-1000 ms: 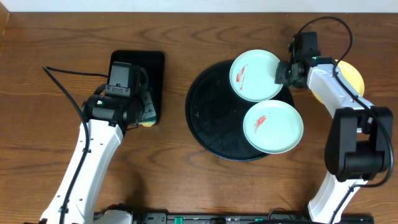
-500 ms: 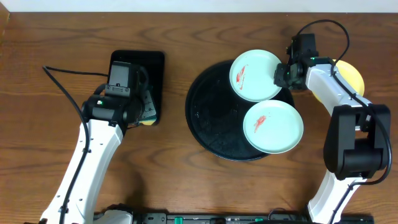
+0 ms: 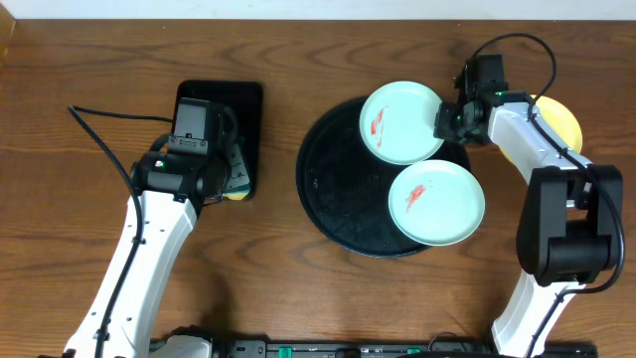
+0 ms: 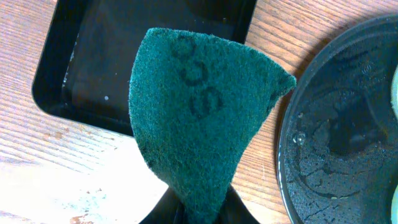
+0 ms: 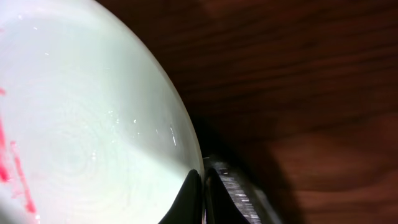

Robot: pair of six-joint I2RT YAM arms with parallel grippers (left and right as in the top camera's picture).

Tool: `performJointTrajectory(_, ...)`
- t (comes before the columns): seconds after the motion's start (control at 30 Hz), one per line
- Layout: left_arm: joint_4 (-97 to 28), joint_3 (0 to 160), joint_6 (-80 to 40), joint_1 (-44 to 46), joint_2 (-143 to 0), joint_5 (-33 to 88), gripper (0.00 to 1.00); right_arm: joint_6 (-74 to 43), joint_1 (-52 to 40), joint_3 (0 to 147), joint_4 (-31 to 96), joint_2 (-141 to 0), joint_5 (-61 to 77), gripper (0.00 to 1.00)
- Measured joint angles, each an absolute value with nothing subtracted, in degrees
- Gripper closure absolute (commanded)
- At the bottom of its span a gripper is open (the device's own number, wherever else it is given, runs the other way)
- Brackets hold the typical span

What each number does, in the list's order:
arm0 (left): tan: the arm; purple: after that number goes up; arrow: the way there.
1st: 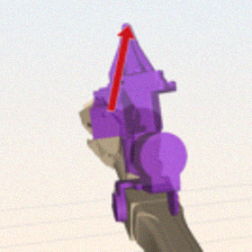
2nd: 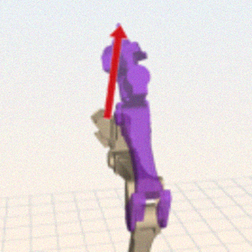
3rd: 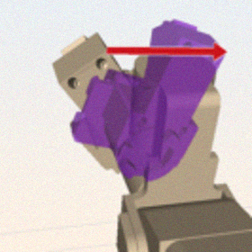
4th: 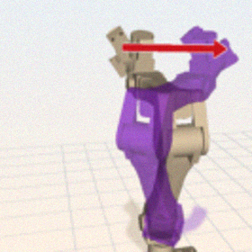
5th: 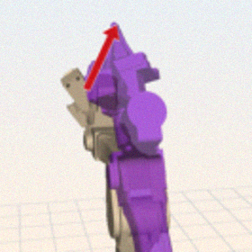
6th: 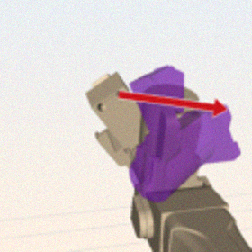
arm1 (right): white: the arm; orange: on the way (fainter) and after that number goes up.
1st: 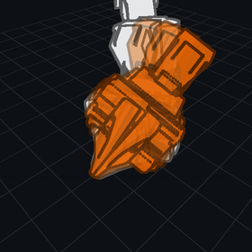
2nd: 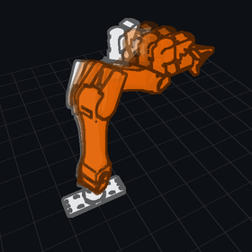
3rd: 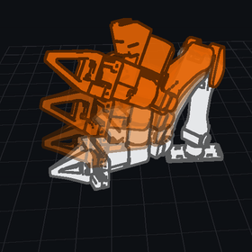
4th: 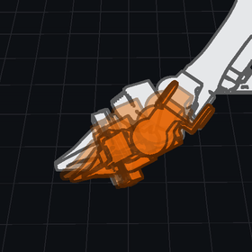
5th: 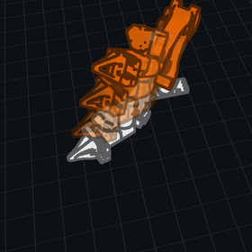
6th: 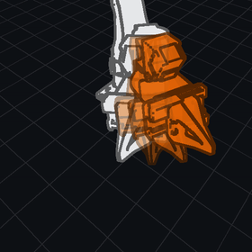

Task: Clean dirty plates on tray and stack at the side
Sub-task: 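Move the right gripper to the upper green plate rim and grasp it, then carry the sponge with the left gripper onto the upper green plate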

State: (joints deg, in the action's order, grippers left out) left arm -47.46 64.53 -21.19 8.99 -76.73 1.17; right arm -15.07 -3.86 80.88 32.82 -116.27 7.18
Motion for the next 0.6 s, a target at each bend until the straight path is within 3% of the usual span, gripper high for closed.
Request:
performJointTrajectory(0.27, -45.8, 64.5, -21.2, 9.0, -76.7, 2.3, 0.91, -15.1, -8.3, 80.9, 33.3, -116.6, 16.0, 0.99)
performJointTrajectory(0.6, -44.6, 64.5, -21.2, 10.2, -76.7, 9.8, 0.91, -15.1, -16.0, 80.9, 40.5, -116.6, 17.3, 0.99)
